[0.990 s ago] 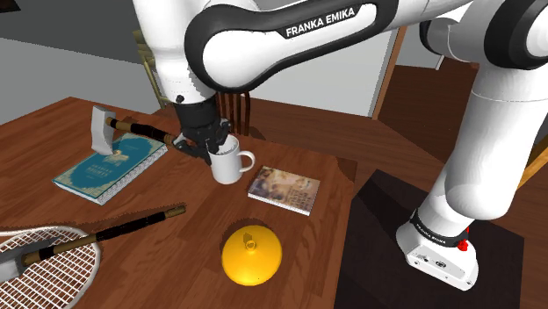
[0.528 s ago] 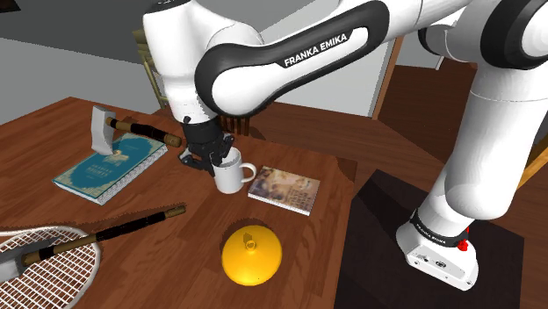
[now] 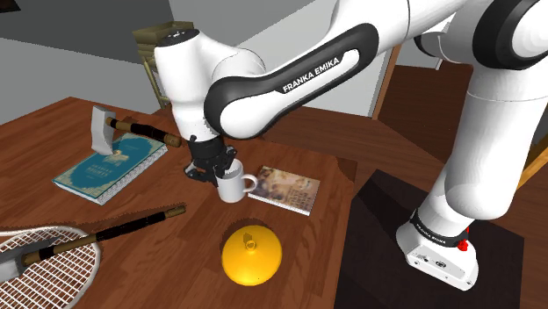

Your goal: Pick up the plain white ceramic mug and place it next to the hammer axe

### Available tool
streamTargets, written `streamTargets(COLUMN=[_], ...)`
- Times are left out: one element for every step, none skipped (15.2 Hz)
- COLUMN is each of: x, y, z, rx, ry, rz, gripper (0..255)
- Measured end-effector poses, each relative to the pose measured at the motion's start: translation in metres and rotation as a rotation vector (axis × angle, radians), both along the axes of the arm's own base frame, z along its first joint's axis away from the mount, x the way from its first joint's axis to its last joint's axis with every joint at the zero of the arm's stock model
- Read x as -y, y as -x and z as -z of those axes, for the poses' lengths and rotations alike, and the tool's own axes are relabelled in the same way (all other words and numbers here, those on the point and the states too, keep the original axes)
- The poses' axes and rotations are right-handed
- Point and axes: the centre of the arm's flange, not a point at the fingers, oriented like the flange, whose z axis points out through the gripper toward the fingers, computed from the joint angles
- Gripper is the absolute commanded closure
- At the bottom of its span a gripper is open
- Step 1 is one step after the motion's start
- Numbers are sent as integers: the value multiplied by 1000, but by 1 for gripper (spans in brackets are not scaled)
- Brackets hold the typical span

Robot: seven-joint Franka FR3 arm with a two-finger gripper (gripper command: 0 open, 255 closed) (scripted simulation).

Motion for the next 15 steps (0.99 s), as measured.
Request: streamTargets(x=[0,0,0,0,0,1,1,1,1,1,0,0,0,0,0], y=[1,0,0,-1,-1,0,-1,0,0,-1,-1,-1,0,0,0], z=[6,11,16,22,27,32,38,43,49,55,60,65,69,73,74], rx=[0,0,0,0,0,0,0,0,0,0,0,0,0,0,0], ry=[0,0,0,0,0,0,0,0,0,0,0,0,0,0,0], rz=[0,0,0,0,0,0,0,0,0,0,0,0,0,0,0], gripper=[255,255,255,255,255,255,255,255,255,255,255,255,255,255,255])
